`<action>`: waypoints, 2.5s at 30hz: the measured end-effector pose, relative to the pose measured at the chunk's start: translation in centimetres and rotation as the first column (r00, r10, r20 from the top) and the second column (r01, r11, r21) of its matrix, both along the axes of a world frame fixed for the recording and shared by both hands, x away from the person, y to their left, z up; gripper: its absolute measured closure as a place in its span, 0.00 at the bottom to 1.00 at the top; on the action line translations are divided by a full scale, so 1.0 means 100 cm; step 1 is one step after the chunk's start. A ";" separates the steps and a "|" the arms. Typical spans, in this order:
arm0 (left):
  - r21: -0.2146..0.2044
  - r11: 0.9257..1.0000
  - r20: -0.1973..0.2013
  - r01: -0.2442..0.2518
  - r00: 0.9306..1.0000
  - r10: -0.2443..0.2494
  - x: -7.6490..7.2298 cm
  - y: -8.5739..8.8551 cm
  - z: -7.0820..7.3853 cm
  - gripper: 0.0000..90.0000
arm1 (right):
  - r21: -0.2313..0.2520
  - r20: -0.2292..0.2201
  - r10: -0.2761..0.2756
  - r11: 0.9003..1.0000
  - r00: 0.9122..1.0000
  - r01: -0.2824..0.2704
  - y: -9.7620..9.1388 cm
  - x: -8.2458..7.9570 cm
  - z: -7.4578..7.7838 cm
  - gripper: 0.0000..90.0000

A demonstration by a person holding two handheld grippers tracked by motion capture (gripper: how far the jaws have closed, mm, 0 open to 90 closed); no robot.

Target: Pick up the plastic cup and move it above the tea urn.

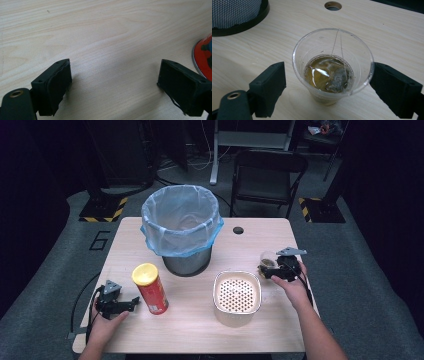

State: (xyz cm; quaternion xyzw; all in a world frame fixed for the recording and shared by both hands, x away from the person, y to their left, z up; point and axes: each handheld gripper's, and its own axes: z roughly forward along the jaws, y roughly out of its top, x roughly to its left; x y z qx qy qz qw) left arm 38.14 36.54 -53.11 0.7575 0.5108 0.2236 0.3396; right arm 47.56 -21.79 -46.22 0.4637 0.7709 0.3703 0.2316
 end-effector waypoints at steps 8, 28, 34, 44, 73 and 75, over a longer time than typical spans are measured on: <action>0.000 1.000 0.000 0.000 1.000 0.000 0.000 0.000 0.000 0.13 | -0.029 -0.009 -0.014 0.999 1.000 0.014 0.005 0.010 -0.013 0.18; 0.000 1.000 0.000 0.000 1.000 0.000 0.000 0.000 0.000 0.13 | -0.003 0.063 0.022 1.000 0.998 -0.022 -0.004 -0.011 -0.003 0.34; 0.000 1.000 0.000 0.000 1.000 0.000 0.000 0.000 0.000 0.13 | 0.022 0.091 0.021 1.000 0.996 -0.023 -0.014 -0.033 -0.004 0.34; 0.001 1.000 0.000 -0.003 1.000 0.003 0.000 0.000 0.000 0.13 | 0.005 0.091 0.063 0.998 0.994 -0.063 -0.029 -0.058 -0.015 0.34; -0.002 1.000 -0.001 -0.007 1.000 0.007 0.000 -0.001 0.000 0.13 | 0.066 0.117 0.070 0.995 0.991 -0.079 -0.069 -0.095 0.020 0.17; -0.002 1.000 -0.001 -0.006 1.000 0.006 0.000 -0.001 0.000 0.13 | 0.067 0.137 0.072 0.994 0.988 -0.081 -0.068 -0.099 0.031 0.18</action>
